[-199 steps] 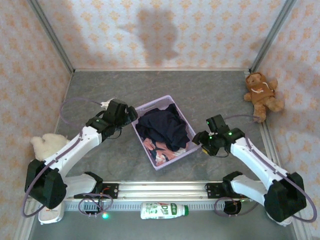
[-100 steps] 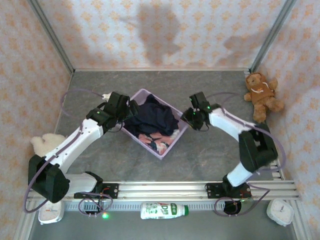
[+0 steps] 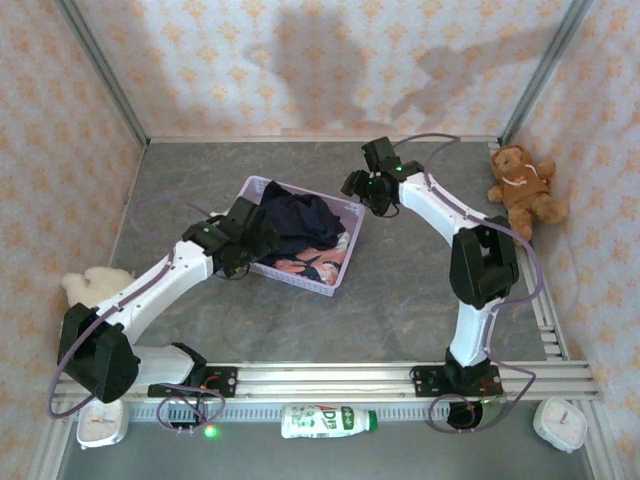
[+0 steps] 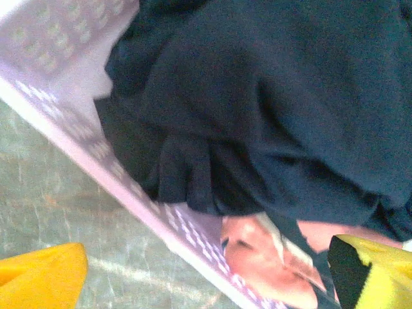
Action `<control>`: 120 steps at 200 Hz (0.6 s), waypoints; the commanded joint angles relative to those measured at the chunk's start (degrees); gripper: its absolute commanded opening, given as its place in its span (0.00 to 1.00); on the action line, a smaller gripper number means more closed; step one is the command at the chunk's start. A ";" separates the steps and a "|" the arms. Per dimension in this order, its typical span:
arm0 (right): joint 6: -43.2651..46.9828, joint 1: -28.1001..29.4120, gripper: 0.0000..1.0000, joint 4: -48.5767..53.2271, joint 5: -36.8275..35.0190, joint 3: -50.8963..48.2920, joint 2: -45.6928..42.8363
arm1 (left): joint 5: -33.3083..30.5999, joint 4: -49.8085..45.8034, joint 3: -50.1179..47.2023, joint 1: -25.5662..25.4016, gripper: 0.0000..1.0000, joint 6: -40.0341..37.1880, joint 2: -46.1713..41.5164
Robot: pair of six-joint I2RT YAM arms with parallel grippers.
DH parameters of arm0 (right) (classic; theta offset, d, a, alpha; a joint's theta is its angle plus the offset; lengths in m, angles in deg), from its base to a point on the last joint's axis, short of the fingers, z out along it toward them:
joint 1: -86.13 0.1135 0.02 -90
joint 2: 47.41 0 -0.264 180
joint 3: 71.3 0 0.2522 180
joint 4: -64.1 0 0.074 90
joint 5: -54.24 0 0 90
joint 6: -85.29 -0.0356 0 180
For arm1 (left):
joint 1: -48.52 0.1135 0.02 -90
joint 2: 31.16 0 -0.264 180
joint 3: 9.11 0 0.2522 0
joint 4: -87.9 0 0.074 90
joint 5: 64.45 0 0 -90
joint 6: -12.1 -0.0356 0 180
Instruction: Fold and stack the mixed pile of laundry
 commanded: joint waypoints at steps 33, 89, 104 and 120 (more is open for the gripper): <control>10.66 0.12 0.99 13.92 -12.77 -2.07 -7.50 | 4.47 -2.08 -3.39 -2.18 0.94 10.27 0.60; 11.64 -0.60 0.99 13.88 -13.88 -8.35 -14.19 | 0.56 9.60 -4.13 -5.72 0.72 21.09 7.88; 11.95 -0.60 0.99 14.22 -14.29 -9.17 -14.93 | -0.99 9.21 -3.08 -6.52 0.60 22.01 9.87; 12.29 -0.60 0.99 14.43 -15.22 -9.88 -15.65 | -1.88 8.10 -2.70 -6.60 0.47 21.73 11.20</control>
